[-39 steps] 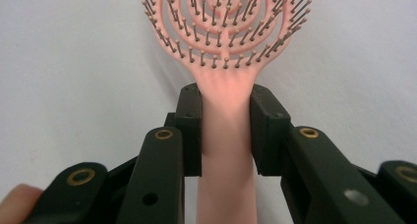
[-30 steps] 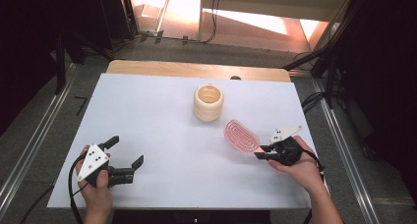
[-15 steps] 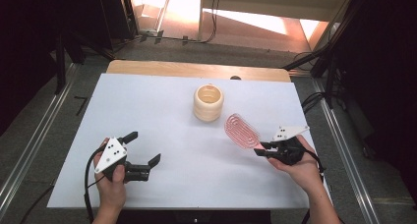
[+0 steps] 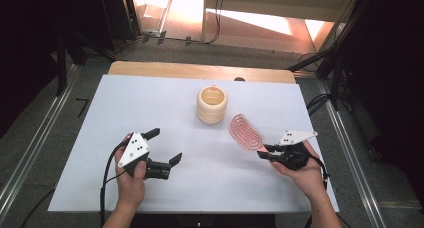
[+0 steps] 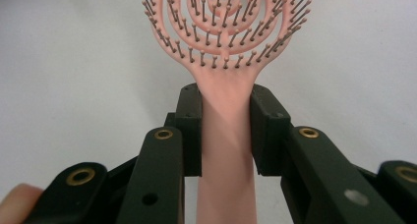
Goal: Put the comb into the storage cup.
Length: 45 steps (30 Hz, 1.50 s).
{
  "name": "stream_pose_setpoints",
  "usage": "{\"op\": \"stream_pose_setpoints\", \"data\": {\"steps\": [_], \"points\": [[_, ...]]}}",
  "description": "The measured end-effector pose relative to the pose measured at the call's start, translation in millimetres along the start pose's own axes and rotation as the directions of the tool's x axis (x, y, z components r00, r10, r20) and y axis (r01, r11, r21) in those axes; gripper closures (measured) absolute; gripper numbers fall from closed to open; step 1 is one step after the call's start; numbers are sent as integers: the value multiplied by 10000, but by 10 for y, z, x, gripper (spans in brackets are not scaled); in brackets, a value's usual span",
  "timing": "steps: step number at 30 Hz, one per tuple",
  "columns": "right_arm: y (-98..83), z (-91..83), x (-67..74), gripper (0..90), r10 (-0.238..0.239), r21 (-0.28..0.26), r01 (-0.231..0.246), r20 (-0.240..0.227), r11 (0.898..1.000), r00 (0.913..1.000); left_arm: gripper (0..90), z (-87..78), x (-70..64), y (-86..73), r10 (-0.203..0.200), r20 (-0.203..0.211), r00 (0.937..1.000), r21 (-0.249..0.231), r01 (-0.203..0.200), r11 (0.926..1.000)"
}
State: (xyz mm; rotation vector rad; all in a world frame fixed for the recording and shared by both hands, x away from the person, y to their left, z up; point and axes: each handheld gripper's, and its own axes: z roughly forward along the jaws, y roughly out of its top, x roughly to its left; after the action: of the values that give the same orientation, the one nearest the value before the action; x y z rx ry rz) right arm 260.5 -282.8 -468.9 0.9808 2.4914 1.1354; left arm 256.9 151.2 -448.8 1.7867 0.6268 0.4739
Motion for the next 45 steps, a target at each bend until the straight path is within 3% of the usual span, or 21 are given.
{"op": "stream_pose_setpoints", "data": {"steps": [21, 27, 31, 45], "points": [[26, 120, 172, 682, -8, -880, -10, -205, 9961, 9998, 0, 368, -129, 100, -463, 1141, 9924, -329, 504, 9982], [27, 142, 213, 682, 66, -1129, -87, -188, 9936, 9998, 0, 465, -175, 136, -474, 1465, 9881, -361, 532, 9979], [38, 161, 237, 682, 49, -1270, -104, -436, 9918, 9990, 0, 522, -214, 172, -473, 1597, 9860, -425, 547, 9976], [83, 255, 386, 682, -54, -1793, 11, -237, 9838, 9997, 0, 665, -336, 243, -454, 2053, 9776, -379, 543, 9978]]}}
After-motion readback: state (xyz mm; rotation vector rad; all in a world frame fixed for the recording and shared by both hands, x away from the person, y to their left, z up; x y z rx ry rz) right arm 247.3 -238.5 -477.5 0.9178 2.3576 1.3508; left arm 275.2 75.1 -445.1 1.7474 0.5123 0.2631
